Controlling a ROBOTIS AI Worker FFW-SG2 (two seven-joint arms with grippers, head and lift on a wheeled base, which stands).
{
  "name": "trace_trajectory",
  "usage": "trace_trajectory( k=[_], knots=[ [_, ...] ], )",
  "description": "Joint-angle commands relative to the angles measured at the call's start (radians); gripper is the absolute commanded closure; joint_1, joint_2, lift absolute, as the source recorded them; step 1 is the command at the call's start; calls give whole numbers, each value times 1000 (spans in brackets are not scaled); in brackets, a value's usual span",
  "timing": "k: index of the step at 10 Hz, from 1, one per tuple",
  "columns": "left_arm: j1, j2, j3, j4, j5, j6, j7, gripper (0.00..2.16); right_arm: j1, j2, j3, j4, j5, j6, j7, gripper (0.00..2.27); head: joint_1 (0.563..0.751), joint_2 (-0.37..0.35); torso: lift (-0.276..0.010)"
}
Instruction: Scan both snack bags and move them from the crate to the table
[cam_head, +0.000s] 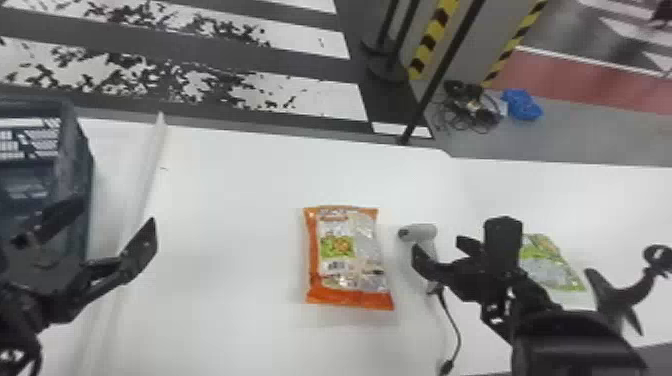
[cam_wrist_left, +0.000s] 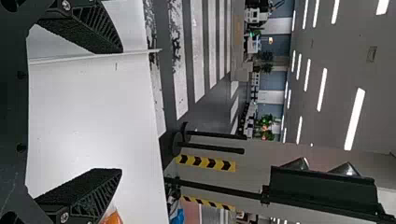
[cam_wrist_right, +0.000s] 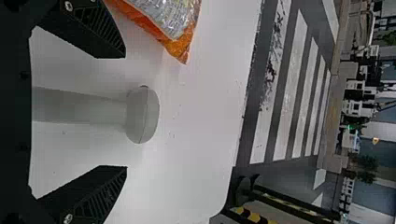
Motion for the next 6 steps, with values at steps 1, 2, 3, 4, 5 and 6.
trace_trajectory(
  k=[1, 2, 3, 4, 5, 6],
  knots=[
    [0, 1, 0, 2, 0, 2, 0, 87, -33, -9, 7, 67, -6, 2, 3, 120, 695, -294, -88],
    [0, 1, 0, 2, 2, -1, 0, 87, -60, -21, 13, 116, -5, 2, 14, 343, 695, -295, -88],
    [0, 2, 0, 2, 3, 2, -1, 87, -73, -30, 15, 144, -5, 5, 37, 842, 695, -300, -88],
    [0, 2, 0, 4, 3, -1, 0, 87, -81, -30, 13, 149, -6, 14, 43, 1605, 695, -301, -88],
    [-1, 2, 0, 5, 3, -1, -1, 87, -89, -30, 15, 152, -8, 32, 40, 2138, 695, -301, -88],
    [-3, 2, 0, 5, 3, 2, -1, 87, -89, -30, 13, 149, -8, 39, 40, 2250, 695, -302, -88]
  ],
)
